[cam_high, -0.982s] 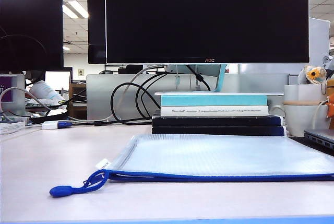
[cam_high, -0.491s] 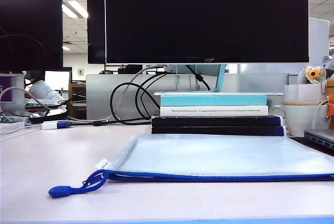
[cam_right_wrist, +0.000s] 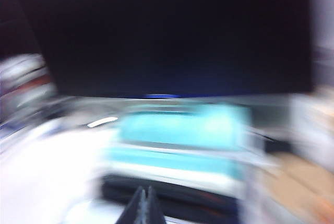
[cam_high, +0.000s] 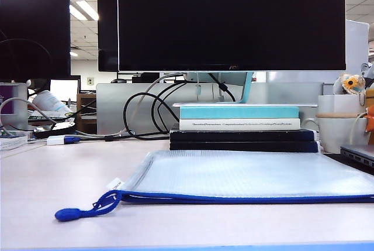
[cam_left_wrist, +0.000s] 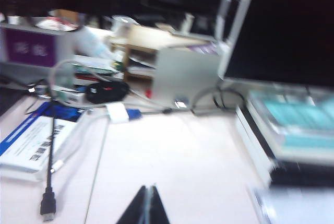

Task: Pick up the transparent plastic file bag with a blue zipper and close its zipper.

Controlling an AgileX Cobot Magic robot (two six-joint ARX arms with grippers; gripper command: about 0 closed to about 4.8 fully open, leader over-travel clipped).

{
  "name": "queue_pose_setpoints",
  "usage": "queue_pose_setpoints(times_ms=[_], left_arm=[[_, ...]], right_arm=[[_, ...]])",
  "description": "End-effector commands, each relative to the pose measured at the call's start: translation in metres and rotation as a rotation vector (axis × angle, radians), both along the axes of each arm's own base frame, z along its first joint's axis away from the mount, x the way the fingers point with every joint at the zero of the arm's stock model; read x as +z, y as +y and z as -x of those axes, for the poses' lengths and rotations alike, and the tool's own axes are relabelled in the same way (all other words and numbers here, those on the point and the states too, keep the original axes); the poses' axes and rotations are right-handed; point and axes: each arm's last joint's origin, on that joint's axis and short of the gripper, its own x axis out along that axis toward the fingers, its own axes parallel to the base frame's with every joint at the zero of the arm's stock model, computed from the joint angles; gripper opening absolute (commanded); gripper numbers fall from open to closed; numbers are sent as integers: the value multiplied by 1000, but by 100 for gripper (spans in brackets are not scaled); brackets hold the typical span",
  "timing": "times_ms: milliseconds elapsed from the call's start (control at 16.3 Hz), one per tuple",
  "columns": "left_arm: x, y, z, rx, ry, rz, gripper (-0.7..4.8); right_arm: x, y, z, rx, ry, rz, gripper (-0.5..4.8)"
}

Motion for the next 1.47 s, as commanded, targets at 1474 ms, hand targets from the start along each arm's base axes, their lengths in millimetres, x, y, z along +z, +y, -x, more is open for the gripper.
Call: queue_pose_setpoints(times_ms=[1474], left_arm=[[-3, -7, -20, -319, 551, -312, -6]], right_arm=[[-95, 250, -76, 1211, 527, 827, 187]])
